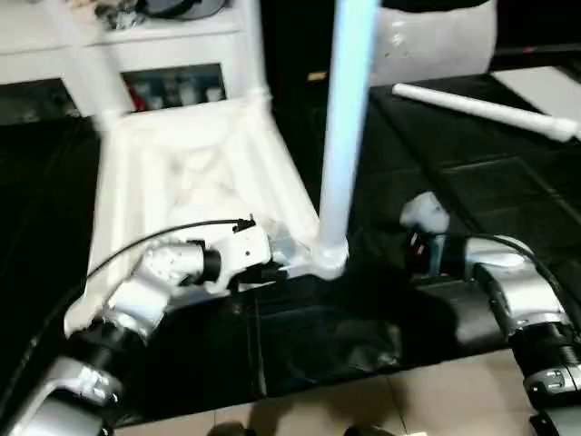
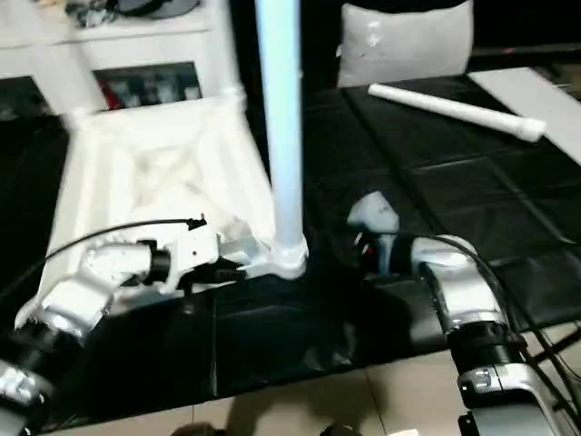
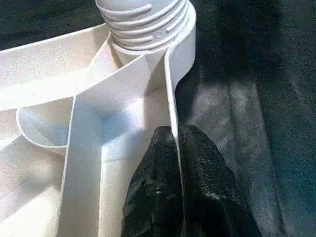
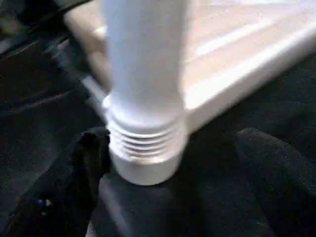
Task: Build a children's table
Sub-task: Rotate leg to tighten
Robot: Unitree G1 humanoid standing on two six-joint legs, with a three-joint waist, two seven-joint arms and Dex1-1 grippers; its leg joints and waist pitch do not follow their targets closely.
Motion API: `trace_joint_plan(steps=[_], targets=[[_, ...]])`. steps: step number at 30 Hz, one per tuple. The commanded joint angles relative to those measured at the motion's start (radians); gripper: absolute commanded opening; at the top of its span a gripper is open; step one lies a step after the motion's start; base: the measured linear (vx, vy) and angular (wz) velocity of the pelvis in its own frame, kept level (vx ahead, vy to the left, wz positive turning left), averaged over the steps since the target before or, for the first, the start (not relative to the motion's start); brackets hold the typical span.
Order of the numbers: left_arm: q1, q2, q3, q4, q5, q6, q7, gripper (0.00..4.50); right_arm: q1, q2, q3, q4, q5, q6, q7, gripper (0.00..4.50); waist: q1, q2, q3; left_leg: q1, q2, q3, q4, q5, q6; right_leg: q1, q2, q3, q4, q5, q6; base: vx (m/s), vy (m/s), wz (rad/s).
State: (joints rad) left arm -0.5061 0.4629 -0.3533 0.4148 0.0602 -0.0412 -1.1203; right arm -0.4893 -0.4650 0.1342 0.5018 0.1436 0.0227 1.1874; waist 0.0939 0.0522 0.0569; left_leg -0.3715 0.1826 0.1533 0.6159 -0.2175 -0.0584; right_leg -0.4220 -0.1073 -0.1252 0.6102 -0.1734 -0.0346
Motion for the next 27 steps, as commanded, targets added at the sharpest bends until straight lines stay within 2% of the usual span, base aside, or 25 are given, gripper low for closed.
trace_joint_plan(steps=[1,2,3,4,5,6,7,11,14,15,20,21,23,24,27], targets=[[-0.007,0.011,-0.083,0.022,0.021,-0.071,-0.122,0.00,-0.029,0.000,0.040,-0.007,-0.020,-0.026,0.066,4.39,0.004,-0.011,-0.086,-0.004,0.040,0.000,-0.049,0.041,0.206,0.074,-0.052,0.056,-0.040,0.012,-0.273,0.000,0.000,0.00],[-0.008,0.012,-0.084,0.023,0.021,-0.073,-0.124,0.00,-0.030,0.000,0.041,-0.006,-0.021,-0.027,0.067,4.39,0.006,-0.009,-0.084,-0.003,0.041,0.000,-0.052,0.014,0.196,0.074,-0.052,0.054,-0.046,-0.036,-0.264,0.000,0.000,0.00],[-0.012,0.011,-0.088,0.023,0.020,-0.081,-0.136,0.00,-0.036,0.008,0.046,0.002,-0.023,-0.030,0.072,4.39,0.009,-0.007,-0.076,0.002,0.048,0.001,-0.063,-0.070,0.143,0.072,-0.053,0.056,-0.060,-0.163,-0.237,0.000,0.000,0.00],[-0.016,0.010,-0.095,0.024,0.017,-0.091,-0.153,0.00,-0.043,0.017,0.054,0.011,-0.025,-0.036,0.080,4.39,0.010,-0.007,-0.072,0.004,0.049,0.001,-0.068,-0.103,0.123,0.072,-0.054,0.056,-0.066,-0.209,-0.225,0.000,0.000,0.00],[-0.017,0.010,-0.096,0.023,0.017,-0.092,-0.156,0.00,-0.044,0.019,0.055,0.013,-0.025,-0.036,0.081,4.39,0.013,-0.005,-0.069,0.013,0.051,0.003,-0.074,-0.164,0.087,0.069,-0.055,0.058,-0.076,-0.285,-0.203,0.000,0.000,0.00],[-0.019,0.010,-0.099,0.024,0.016,-0.096,-0.164,0.00,-0.048,0.023,0.058,0.018,-0.026,-0.040,0.082,4.13,0.013,-0.009,-0.068,0.015,0.051,0.003,-0.076,-0.180,0.074,0.069,-0.055,0.060,-0.079,-0.305,-0.195,0.000,0.000,0.00],[-0.022,0.008,-0.104,0.024,0.015,-0.104,-0.177,0.00,-0.054,0.031,0.064,0.029,-0.023,-0.042,0.089,4.13,0.015,-0.009,-0.069,0.017,0.052,0.002,-0.079,-0.181,0.057,0.071,-0.055,0.062,-0.077,-0.308,-0.187,0.000,0.000,0.00],[-0.024,0.003,-0.113,0.022,0.009,-0.116,-0.192,0.00,-0.060,0.045,0.075,0.041,-0.004,-0.036,0.119,3.77,0.012,-0.016,-0.070,0.014,0.052,0.006,-0.081,-0.168,0.049,0.074,-0.053,0.065,-0.071,-0.275,-0.187,0.000,0.000,0.00],[-0.026,0.000,-0.111,0.035,0.007,-0.130,-0.205,0.00,-0.059,0.045,0.082,0.042,0.004,-0.029,0.142,3.57,0.015,-0.015,-0.077,0.012,0.051,0.008,-0.075,-0.115,0.065,0.074,-0.053,0.067,-0.060,-0.196,-0.203,0.000,0.000,0.00],[-0.026,0.000,-0.110,0.036,0.006,-0.132,-0.207,0.00,-0.059,0.046,0.081,0.044,0.002,-0.029,0.146,3.34,0.015,-0.014,-0.078,0.011,0.051,0.008,-0.074,-0.102,0.071,0.075,-0.052,0.066,-0.058,-0.175,-0.211,0.000,0.000,0.00],[-0.017,0.003,-0.108,0.031,-0.005,-0.124,-0.220,0.00,-0.051,0.048,0.080,0.044,0.013,-0.016,0.169,3.07,0.016,-0.017,-0.076,0.010,0.050,0.009,-0.073,-0.106,0.076,0.076,-0.053,0.065,-0.060,-0.189,-0.213,0.000,0.000,0.00],[-0.003,-0.001,-0.096,0.013,-0.025,-0.088,-0.217,0.00,-0.038,0.053,0.075,0.036,0.025,0.003,0.174,2.86,0.017,-0.014,-0.076,0.011,0.050,0.009,-0.074,-0.110,0.070,0.076,-0.054,0.066,-0.060,-0.205,-0.208,0.000,0.000,0.00],[-0.002,-0.001,-0.095,0.012,-0.026,-0.085,-0.216,0.00,-0.037,0.054,0.074,0.035,0.026,0.004,0.175,2.84,0.016,-0.015,-0.076,0.010,0.050,0.009,-0.074,-0.111,0.070,0.076,-0.053,0.065,-0.062,-0.208,-0.207,0.000,0.000,0.00],[0.014,-0.013,-0.075,-0.014,-0.045,-0.025,-0.190,0.00,-0.018,0.067,0.064,0.023,0.043,0.038,0.164,2.75,0.016,-0.015,-0.076,0.011,0.051,0.009,-0.075,-0.113,0.067,0.076,-0.054,0.066,-0.061,-0.208,-0.207,0.000,0.000,0.00],[0.038,-0.037,-0.047,-0.058,-0.066,0.060,-0.132,0.00,0.009,0.097,0.050,0.003,0.065,0.072,0.123,2.70,0.014,-0.016,-0.075,0.010,0.053,0.009,-0.076,-0.113,0.062,0.077,-0.054,0.066,-0.062,-0.221,-0.204,0.000,0.000,0.00]])
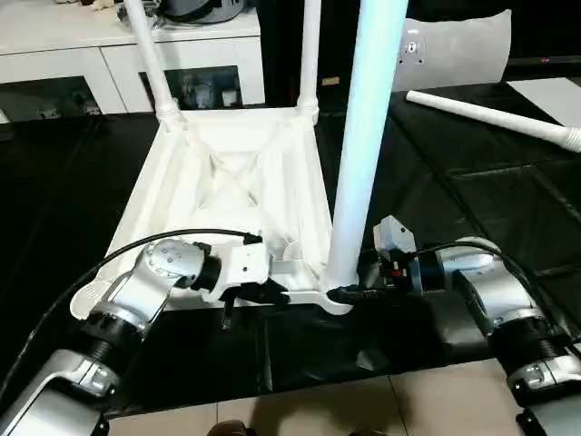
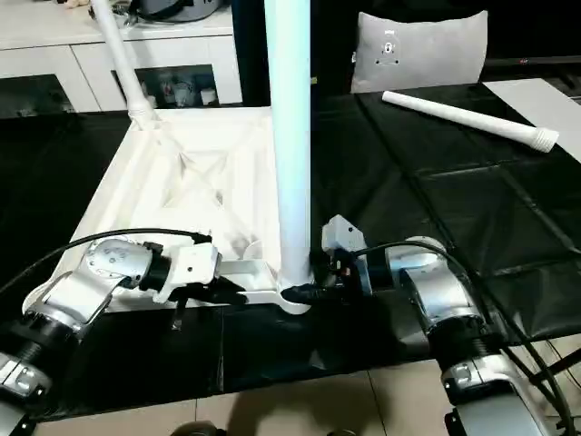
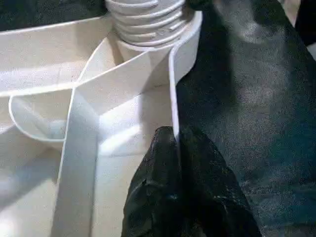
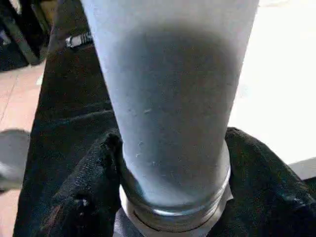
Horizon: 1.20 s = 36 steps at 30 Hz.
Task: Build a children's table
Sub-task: Rotate leg to tighten
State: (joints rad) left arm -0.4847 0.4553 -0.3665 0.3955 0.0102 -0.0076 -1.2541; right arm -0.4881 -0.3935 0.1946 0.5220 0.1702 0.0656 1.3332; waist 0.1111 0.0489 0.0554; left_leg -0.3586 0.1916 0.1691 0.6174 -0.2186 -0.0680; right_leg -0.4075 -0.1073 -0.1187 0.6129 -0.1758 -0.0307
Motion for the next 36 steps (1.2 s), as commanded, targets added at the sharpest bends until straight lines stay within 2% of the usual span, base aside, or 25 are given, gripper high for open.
trace_joint_plan(steps=[1,3,4,5,6,8,9,10,11,12,14,15,16,17,20,21,23,26,27,28,29,31,32,33,36], targets=[[0.030,-0.044,-0.020,-0.070,-0.026,0.073,0.036,0.00,0.019,0.048,-0.009,-0.025,0.034,0.051,-0.064,2.70,-0.005,-0.013,-0.072,-0.003,0.045,-0.007,-0.079,-0.116,0.067,0.063,-0.055,0.060,-0.066,-0.234,-0.202,0.000,0.000,0.00],[0.048,-0.073,0.003,-0.116,-0.034,0.137,0.108,0.00,0.020,0.097,-0.012,-0.015,0.011,0.082,-0.168,2.69,-0.011,-0.012,-0.064,-0.001,0.043,-0.007,-0.085,-0.155,0.054,0.059,-0.054,0.058,-0.078,-0.309,-0.186,0.000,0.000,0.00],[0.059,-0.100,0.020,-0.146,-0.039,0.183,0.167,0.00,0.007,0.143,-0.024,0.011,-0.004,0.116,-0.267,2.69,-0.023,-0.012,-0.058,0.001,0.039,-0.011,-0.090,-0.207,0.026,0.060,-0.055,0.055,-0.088,-0.410,-0.155,0.000,0.000,0.00],[0.059,-0.102,0.021,-0.147,-0.039,0.185,0.170,0.00,0.007,0.146,-0.024,0.012,-0.005,0.117,-0.272,2.69,-0.023,-0.012,-0.058,0.001,0.039,-0.011,-0.090,-0.207,0.026,0.060,-0.055,0.055,-0.088,-0.410,-0.155,0.000,0.000,0.00],[0.057,-0.123,0.028,-0.151,-0.030,0.206,0.212,0.00,-0.010,0.180,-0.039,0.042,-0.010,0.120,-0.341,2.68,-0.041,-0.018,-0.056,-0.003,0.033,-0.017,-0.093,-0.237,0.009,0.064,-0.056,0.050,-0.098,-0.495,-0.109,0.000,0.000,0.00],[0.048,-0.173,0.037,-0.154,0.002,0.254,0.302,0.00,-0.048,0.254,-0.068,0.110,-0.023,0.121,-0.486,2.68,-0.058,-0.017,-0.054,0.000,0.030,-0.017,-0.092,-0.256,0.003,0.057,-0.056,0.048,-0.105,-0.532,-0.095,0.000,0.000,0.00],[0.037,-0.219,0.040,-0.151,0.035,0.289,0.379,0.00,-0.078,0.309,-0.082,0.158,-0.034,0.128,-0.587,2.68,-0.073,-0.018,-0.053,0.000,0.027,-0.019,-0.090,-0.267,-0.005,0.056,-0.056,0.043,-0.110,-0.567,-0.081,0.000,0.000,0.00],[0.034,-0.230,0.039,-0.151,0.042,0.297,0.393,0.00,-0.084,0.320,-0.084,0.167,-0.036,0.127,-0.607,2.68,-0.083,-0.019,-0.052,-0.003,0.026,-0.021,-0.089,-0.273,-0.008,0.056,-0.055,0.040,-0.113,-0.580,-0.075,0.000,0.000,0.00],[0.030,-0.242,0.038,-0.150,0.049,0.307,0.408,0.00,-0.091,0.332,-0.087,0.177,-0.039,0.126,-0.629,2.68,-0.090,-0.021,-0.053,-0.003,0.021,-0.023,-0.085,-0.284,-0.006,0.057,-0.056,0.034,-0.121,-0.617,-0.051,0.000,0.000,0.00],[0.016,-0.291,0.033,-0.151,0.076,0.341,0.469,0.00,-0.115,0.372,-0.090,0.215,-0.057,0.110,-0.708,2.68,-0.098,-0.022,-0.054,0.002,0.020,-0.022,-0.084,-0.291,0.012,0.049,-0.055,0.035,-0.129,-0.616,-0.046,0.000,0.000,0.00],[0.002,-0.333,0.028,-0.148,0.089,0.364,0.515,0.00,-0.131,0.403,-0.106,0.246,-0.058,0.101,-0.771,2.68,-0.103,-0.021,-0.054,0.004,0.022,-0.021,-0.084,-0.294,0.017,0.046,-0.053,0.033,-0.128,-0.593,-0.059,0.000,0.000,0.00],[0.001,-0.341,0.025,-0.155,0.090,0.379,0.529,0.00,-0.133,0.412,-0.113,0.248,-0.061,0.104,-0.788,2.68,-0.103,-0.019,-0.056,0.006,0.023,-0.022,-0.084,-0.294,0.019,0.046,-0.052,0.033,-0.127,-0.583,-0.063,0.000,0.000,0.00],[-0.004,-0.349,0.015,-0.152,0.099,0.381,0.547,0.00,-0.131,0.420,-0.123,0.251,-0.065,0.087,-0.803,2.68,-0.102,-0.019,-0.058,0.000,0.025,-0.023,-0.088,-0.284,0.027,0.051,-0.052,0.036,-0.122,-0.541,-0.074,0.000,0.000,0.00],[-0.007,-0.348,0.012,-0.145,0.106,0.378,0.554,0.00,-0.128,0.420,-0.131,0.248,-0.063,0.077,-0.802,3.38,-0.100,-0.017,-0.060,-0.003,0.028,-0.022,-0.090,-0.274,0.033,0.052,-0.052,0.039,-0.117,-0.495,-0.089,0.000,0.000,0.00],[-0.011,-0.334,0.021,-0.127,0.133,0.374,0.568,0.00,-0.114,0.403,-0.160,0.234,-0.051,0.051,-0.780,3.50,-0.098,-0.010,-0.064,-0.003,0.033,-0.021,-0.092,-0.256,0.043,0.054,-0.052,0.046,-0.105,-0.396,-0.129,0.000,0.000,0.00],[-0.011,-0.322,0.024,-0.120,0.139,0.369,0.569,0.00,-0.105,0.388,-0.166,0.223,-0.046,0.037,-0.770,3.66,-0.094,-0.012,-0.067,0.002,0.035,-0.018,-0.091,-0.240,0.047,0.052,-0.050,0.049,-0.102,-0.343,-0.151,0.000,0.000,0.00],[-0.011,-0.305,0.027,-0.110,0.149,0.352,0.564,0.00,-0.085,0.356,-0.168,0.200,-0.044,0.004,-0.738,3.86,-0.086,-0.014,-0.069,-0.005,0.034,-0.013,-0.087,-0.191,0.065,0.060,-0.051,0.052,-0.089,-0.253,-0.189,0.000,0.000,0.00],[-0.017,-0.269,0.042,-0.078,0.147,0.294,0.540,0.00,-0.042,0.277,-0.169,0.148,-0.045,-0.072,-0.643,4.12,-0.072,-0.013,-0.072,-0.005,0.031,-0.009,-0.082,-0.169,0.080,0.062,-0.051,0.051,-0.093,-0.253,-0.183,0.000,0.000,0.00],[-0.017,-0.267,0.042,-0.076,0.147,0.291,0.539,0.00,-0.040,0.273,-0.170,0.146,-0.044,-0.075,-0.638,4.24,-0.064,-0.014,-0.074,-0.002,0.032,-0.007,-0.080,-0.147,0.088,0.060,-0.052,0.053,-0.090,-0.229,-0.188,0.000,0.000,0.00],[-0.022,-0.239,0.039,-0.056,0.147,0.255,0.516,0.00,-0.021,0.234,-0.194,0.114,-0.012,-0.077,-0.575,4.31,-0.059,-0.017,-0.074,-0.006,0.031,-0.007,-0.080,-0.118,0.100,0.066,-0.050,0.053,-0.086,-0.202,-0.193,0.000,0.000,0.00],[-0.024,-0.214,0.033,-0.040,0.148,0.216,0.487,0.00,-0.008,0.197,-0.209,0.087,0.009,-0.070,-0.520,4.36,-0.055,-0.008,-0.075,-0.006,0.031,-0.009,-0.079,-0.110,0.104,0.066,-0.050,0.052,-0.082,-0.193,-0.196,0.000,0.000,0.00],[-0.022,-0.186,0.026,-0.026,0.141,0.175,0.441,0.00,0.006,0.144,-0.212,0.056,0.022,-0.064,-0.451,4.43,-0.048,-0.010,-0.076,-0.007,0.033,-0.008,-0.077,-0.100,0.121,0.066,-0.049,0.052,-0.080,-0.165,-0.202,0.000,0.000,0.00],[-0.020,-0.172,0.022,-0.022,0.135,0.153,0.413,0.00,0.010,0.115,-0.203,0.047,0.017,-0.070,-0.421,4.43,-0.047,-0.010,-0.076,-0.006,0.033,-0.008,-0.078,-0.101,0.121,0.066,-0.048,0.052,-0.080,-0.166,-0.203,0.000,0.000,0.00],[-0.018,-0.159,0.017,-0.019,0.128,0.127,0.381,0.00,0.014,0.082,-0.191,0.042,0.006,-0.086,-0.387,4.43,-0.045,-0.003,-0.075,-0.004,0.034,-0.008,-0.079,-0.118,0.112,0.065,-0.048,0.050,-0.084,-0.185,-0.204,0.000,0.000,0.00],[-0.009,-0.122,-0.004,-0.027,0.099,0.073,0.274,0.00,0.018,0.017,-0.165,0.024,0.005,-0.094,-0.279,4.43,-0.042,-0.005,-0.074,-0.002,0.035,-0.008,-0.081,-0.139,0.102,0.066,-0.048,0.050,-0.085,-0.207,-0.209,0.000,0.000,0.00]])
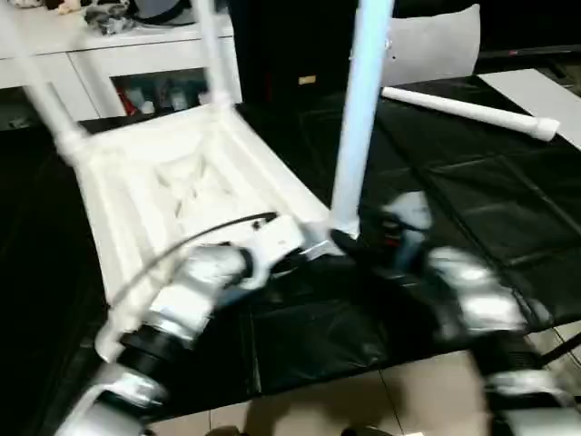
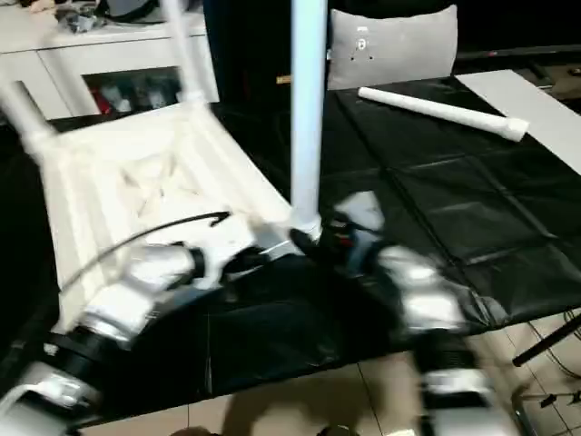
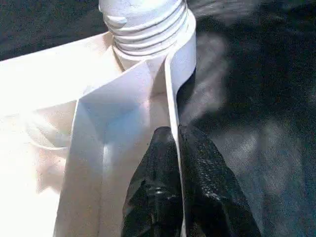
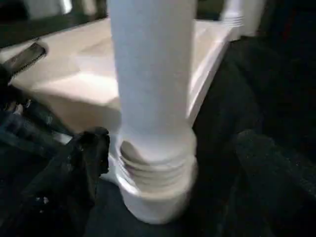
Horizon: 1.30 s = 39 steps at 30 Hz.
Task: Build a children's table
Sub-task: Rotate leg to tighten
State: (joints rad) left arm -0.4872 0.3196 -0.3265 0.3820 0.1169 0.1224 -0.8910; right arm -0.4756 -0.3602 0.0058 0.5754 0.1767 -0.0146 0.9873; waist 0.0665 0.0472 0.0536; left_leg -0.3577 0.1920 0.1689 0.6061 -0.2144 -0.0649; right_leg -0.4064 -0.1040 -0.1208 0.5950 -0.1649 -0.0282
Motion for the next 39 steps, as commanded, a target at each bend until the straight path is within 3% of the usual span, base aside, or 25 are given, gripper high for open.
trace_joint_plan(steps=[1,4,9,16,28,33,35,39], targets=[[-0.006,0.020,-0.049,-0.014,-0.010,-0.063,-0.104,0.00,0.005,-0.024,0.026,-0.032,0.001,-0.012,0.082,4.43,0.004,-0.004,-0.073,-0.004,0.035,-0.007,-0.069,-0.140,0.099,0.065,-0.051,0.053,-0.065,-0.212,-0.211,0.000,0.000,0.00],[-0.011,0.064,-0.081,-0.004,-0.023,-0.119,-0.204,0.00,0.000,-0.070,0.052,-0.052,0.012,0.002,0.182,4.43,0.014,-0.003,-0.073,-0.004,0.038,-0.007,-0.068,-0.132,0.110,0.064,-0.051,0.053,-0.062,-0.201,-0.219,0.000,0.000,0.00],[-0.036,0.108,-0.107,0.028,-0.042,-0.193,-0.331,0.00,-0.018,-0.112,0.113,-0.046,-0.025,-0.032,0.270,4.43,0.031,-0.003,-0.073,0.003,0.041,-0.004,-0.070,-0.141,0.090,0.059,-0.052,0.056,-0.059,-0.202,-0.224,0.000,0.000,0.00],[-0.075,0.122,-0.141,0.053,-0.064,-0.246,-0.466,0.00,-0.050,-0.107,0.186,-0.043,-0.028,-0.002,0.398,3.75,0.038,-0.007,-0.076,0.002,0.042,-0.004,-0.069,-0.123,0.090,0.062,-0.054,0.058,-0.052,-0.174,-0.237,0.000,0.000,0.00],[-0.092,0.106,-0.147,0.094,-0.074,-0.284,-0.510,0.00,-0.046,-0.084,0.214,-0.026,-0.022,-0.004,0.427,2.76,0.043,-0.008,-0.077,0.002,0.043,-0.005,-0.070,-0.118,0.078,0.064,-0.055,0.058,-0.053,-0.186,-0.227,0.000,0.000,0.00],[-0.048,0.107,-0.117,0.050,-0.106,-0.230,-0.491,0.00,-0.015,-0.075,0.205,-0.045,-0.010,0.010,0.410,2.68,0.043,-0.006,-0.077,0.001,0.043,-0.004,-0.069,-0.115,0.081,0.065,-0.055,0.058,-0.051,-0.169,-0.233,0.000,0.000,0.00],[-0.009,0.095,-0.083,-0.015,-0.145,-0.156,-0.450,0.00,-0.001,-0.055,0.189,-0.055,-0.010,0.032,0.346,2.67,0.041,-0.007,-0.076,-0.001,0.047,-0.006,-0.072,-0.113,0.073,0.068,-0.057,0.058,-0.047,-0.167,-0.234,0.000,0.000,0.00],[0.030,0.065,-0.044,-0.089,-0.163,-0.056,-0.353,0.00,0.015,-0.015,0.180,-0.057,-0.037,0.058,0.228,2.66,0.030,-0.010,-0.067,0.001,0.041,-0.004,-0.077,-0.154,0.059,0.063,-0.054,0.056,-0.067,-0.293,-0.200,0.000,0.000,0.00]])
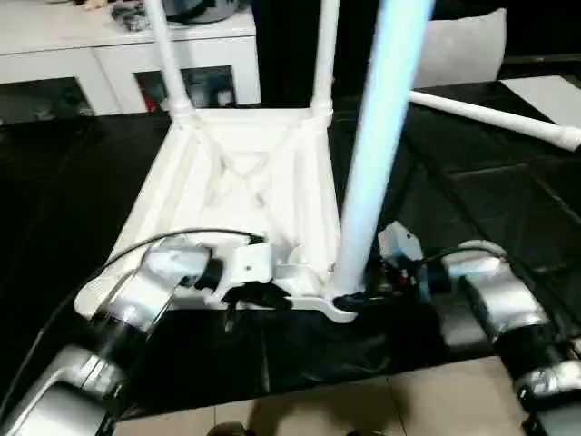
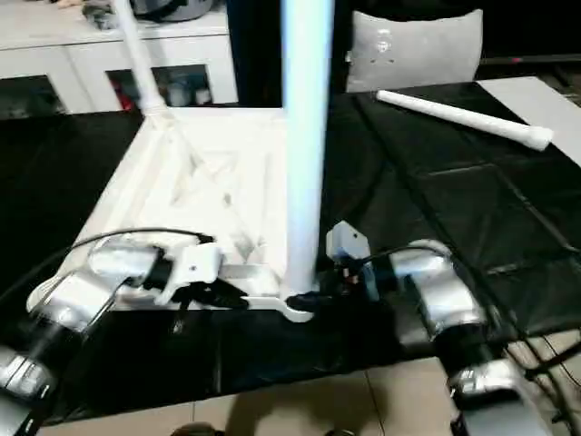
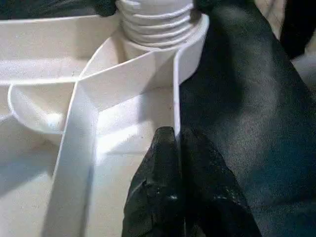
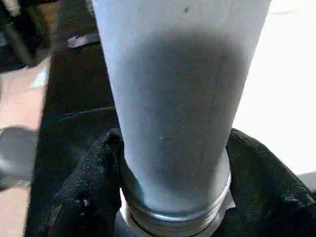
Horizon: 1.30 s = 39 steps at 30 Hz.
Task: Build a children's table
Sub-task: Rotate leg to tighten
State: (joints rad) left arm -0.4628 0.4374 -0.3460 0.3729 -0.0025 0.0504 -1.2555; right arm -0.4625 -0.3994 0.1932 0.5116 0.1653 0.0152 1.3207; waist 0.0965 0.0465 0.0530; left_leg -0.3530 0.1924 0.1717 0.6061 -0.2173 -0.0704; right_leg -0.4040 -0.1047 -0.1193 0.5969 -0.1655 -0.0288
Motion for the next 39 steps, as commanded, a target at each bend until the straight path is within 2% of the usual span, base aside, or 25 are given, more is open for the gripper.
trace_joint_plan(steps=[1,3,4,5,6,7,8,9,11,13,15,17,19,20,21,22,23,26,27,28,29,31,35,37,39], targets=[[0.025,-0.073,-0.015,-0.112,-0.033,0.053,0.069,0.00,-0.002,0.068,-0.019,0.026,-0.036,0.083,-0.204,2.66,-0.009,-0.012,-0.063,-0.004,0.040,-0.008,-0.080,-0.167,0.054,0.061,-0.053,0.055,-0.072,-0.332,-0.185,0.000,0.000,0.00],[0.061,-0.121,-0.005,-0.178,-0.009,0.134,0.179,0.00,-0.017,0.165,-0.050,0.074,-0.040,0.175,-0.391,2.66,-0.026,-0.010,-0.059,-0.009,0.036,-0.014,-0.085,-0.194,0.034,0.065,-0.055,0.050,-0.079,-0.404,-0.155,0.000,0.000,0.00],[0.061,-0.122,-0.005,-0.179,-0.008,0.135,0.181,0.00,-0.018,0.167,-0.050,0.075,-0.040,0.176,-0.394,2.66,-0.044,-0.011,-0.056,-0.011,0.035,-0.016,-0.087,-0.210,0.019,0.064,-0.055,0.050,-0.085,-0.440,-0.137,0.000,0.000,0.00],[0.068,-0.153,-0.004,-0.199,0.015,0.169,0.238,0.00,-0.029,0.207,-0.057,0.102,-0.045,0.188,-0.464,2.66,-0.050,-0.010,-0.057,-0.008,0.032,-0.018,-0.085,-0.223,0.012,0.063,-0.055,0.047,-0.090,-0.471,-0.123,0.000,0.000,0.00],[0.068,-0.153,-0.004,-0.199,0.015,0.169,0.238,0.00,-0.029,0.207,-0.057,0.102,-0.045,0.188,-0.464,2.66,-0.067,-0.013,-0.055,-0.007,0.028,-0.018,-0.083,-0.247,0.012,0.060,-0.053,0.045,-0.098,-0.513,-0.107,0.000,0.000,0.00],[0.070,-0.190,0.001,-0.222,0.036,0.222,0.297,0.00,-0.044,0.252,-0.067,0.128,-0.052,0.206,-0.543,2.66,-0.073,-0.012,-0.057,-0.003,0.027,-0.018,-0.080,-0.257,0.016,0.056,-0.054,0.045,-0.103,-0.542,-0.095,0.000,0.000,0.00],[0.071,-0.198,0.003,-0.227,0.041,0.233,0.310,0.00,-0.047,0.262,-0.069,0.134,-0.054,0.210,-0.560,2.65,-0.079,-0.020,-0.054,-0.003,0.024,-0.018,-0.078,-0.258,0.023,0.051,-0.052,0.043,-0.107,-0.567,-0.089,0.000,0.000,0.00],[0.056,-0.252,-0.006,-0.233,0.087,0.283,0.397,0.00,-0.079,0.331,-0.091,0.185,-0.059,0.248,-0.697,2.65,-0.084,-0.022,-0.054,-0.002,0.024,-0.019,-0.078,-0.260,0.022,0.049,-0.052,0.043,-0.110,-0.578,-0.087,0.000,0.000,0.00],[0.037,-0.296,-0.016,-0.215,0.116,0.308,0.469,0.00,-0.106,0.377,-0.101,0.231,-0.069,0.259,-0.794,2.65,-0.093,-0.014,-0.052,-0.002,0.021,-0.024,-0.076,-0.283,0.015,0.046,-0.052,0.035,-0.119,-0.622,-0.066,0.000,0.000,0.00],[0.024,-0.321,-0.022,-0.196,0.133,0.319,0.513,0.00,-0.114,0.397,-0.103,0.245,-0.081,0.257,-0.817,2.65,-0.103,-0.014,-0.053,0.004,0.018,-0.028,-0.075,-0.331,0.014,0.041,-0.047,0.027,-0.128,-0.628,-0.050,0.000,0.000,0.00],[0.022,-0.329,-0.021,-0.194,0.143,0.335,0.532,0.00,-0.110,0.403,-0.118,0.238,-0.083,0.244,-0.835,3.35,-0.102,-0.012,-0.055,0.004,0.022,-0.031,-0.080,-0.344,0.023,0.044,-0.047,0.026,-0.129,-0.595,-0.055,0.000,0.000,0.00],[0.022,-0.322,-0.015,-0.196,0.149,0.346,0.540,0.00,-0.095,0.386,-0.150,0.211,-0.061,0.226,-0.825,3.42,-0.101,-0.012,-0.057,0.005,0.027,-0.033,-0.085,-0.353,0.029,0.044,-0.047,0.031,-0.126,-0.546,-0.074,0.000,0.000,0.00],[0.024,-0.316,-0.013,-0.200,0.158,0.352,0.543,0.00,-0.086,0.372,-0.157,0.195,-0.059,0.207,-0.807,3.71,-0.089,-0.013,-0.063,0.008,0.031,-0.028,-0.086,-0.318,0.035,0.043,-0.048,0.042,-0.114,-0.458,-0.107,0.000,0.000,0.00],[0.026,-0.308,-0.011,-0.196,0.164,0.349,0.541,0.00,-0.076,0.353,-0.160,0.178,-0.058,0.195,-0.786,3.78,-0.086,-0.001,-0.062,0.005,0.031,-0.028,-0.088,-0.310,0.036,0.045,-0.047,0.044,-0.109,-0.429,-0.120,0.000,0.000,0.00],[0.026,-0.300,-0.009,-0.187,0.170,0.340,0.540,0.00,-0.066,0.334,-0.159,0.161,-0.054,0.182,-0.760,3.82,-0.082,-0.009,-0.064,-0.004,0.033,-0.026,-0.089,-0.286,0.045,0.054,-0.046,0.046,-0.101,-0.367,-0.139,0.000,0.000,0.00],[0.024,-0.288,-0.009,-0.175,0.174,0.324,0.534,0.00,-0.053,0.310,-0.159,0.139,-0.046,0.170,-0.724,3.88,-0.077,-0.006,-0.064,-0.002,0.033,-0.025,-0.088,-0.281,0.048,0.054,-0.046,0.047,-0.102,-0.360,-0.140,0.000,0.000,0.00],[0.022,-0.273,-0.007,-0.161,0.174,0.304,0.521,0.00,-0.039,0.279,-0.162,0.115,-0.037,0.164,-0.684,4.02,-0.070,-0.010,-0.068,0.000,0.032,-0.022,-0.084,-0.255,0.056,0.057,-0.046,0.050,-0.098,-0.326,-0.150,0.000,0.000,0.00],[0.019,-0.247,-0.005,-0.140,0.172,0.270,0.499,0.00,-0.020,0.228,-0.169,0.082,-0.030,0.148,-0.628,4.25,-0.055,-0.012,-0.072,-0.003,0.032,-0.016,-0.080,-0.191,0.076,0.058,-0.047,0.054,-0.087,-0.259,-0.177,0.000,0.000,0.00],[0.017,-0.229,-0.002,-0.127,0.165,0.247,0.475,0.00,-0.012,0.195,-0.172,0.070,-0.029,0.137,-0.593,4.32,-0.050,-0.012,-0.073,-0.009,0.030,-0.017,-0.078,-0.154,0.084,0.062,-0.048,0.053,-0.083,-0.236,-0.186,0.000,0.000,0.00],[0.013,-0.200,-0.002,-0.108,0.161,0.209,0.445,0.00,0.002,0.147,-0.170,0.046,-0.027,0.113,-0.529,4.42,-0.040,-0.012,-0.076,-0.005,0.029,-0.014,-0.074,-0.133,0.093,0.063,-0.049,0.053,-0.085,-0.232,-0.184,0.000,0.000,0.00],[0.009,-0.185,-0.003,-0.095,0.158,0.189,0.426,0.00,0.008,0.120,-0.169,0.034,-0.024,0.105,-0.491,4.42,-0.032,0.002,-0.080,-0.007,0.031,-0.017,-0.071,-0.094,0.098,0.065,-0.048,0.054,-0.074,-0.185,-0.191,0.000,0.000,0.00],[0.000,-0.157,-0.004,-0.072,0.149,0.168,0.390,0.00,0.019,0.070,-0.160,0.000,-0.011,0.102,-0.404,4.42,-0.030,-0.008,-0.078,-0.011,0.031,-0.014,-0.070,-0.080,0.119,0.067,-0.042,0.051,-0.069,-0.138,-0.208,0.000,0.000,0.00],[-0.012,-0.108,-0.016,-0.038,0.127,0.097,0.297,0.00,0.023,-0.009,-0.139,-0.039,0.006,0.090,-0.275,4.42,-0.031,-0.004,-0.076,-0.011,0.032,-0.014,-0.070,-0.104,0.128,0.067,-0.043,0.049,-0.075,-0.177,-0.206,0.000,0.000,0.00],[-0.018,-0.086,-0.025,-0.021,0.106,0.043,0.229,0.00,0.009,-0.035,-0.133,-0.031,0.006,0.084,-0.229,4.42,-0.031,-0.003,-0.075,-0.010,0.034,-0.014,-0.072,-0.115,0.118,0.066,-0.045,0.050,-0.075,-0.203,-0.204,0.000,0.000,0.00],[-0.027,-0.053,-0.046,-0.001,0.080,-0.023,0.126,0.00,-0.014,-0.068,-0.114,-0.012,-0.007,0.055,-0.171,4.42,-0.029,-0.008,-0.075,-0.009,0.034,-0.013,-0.072,-0.126,0.110,0.066,-0.046,0.049,-0.078,-0.231,-0.200,0.000,0.000,0.00]])
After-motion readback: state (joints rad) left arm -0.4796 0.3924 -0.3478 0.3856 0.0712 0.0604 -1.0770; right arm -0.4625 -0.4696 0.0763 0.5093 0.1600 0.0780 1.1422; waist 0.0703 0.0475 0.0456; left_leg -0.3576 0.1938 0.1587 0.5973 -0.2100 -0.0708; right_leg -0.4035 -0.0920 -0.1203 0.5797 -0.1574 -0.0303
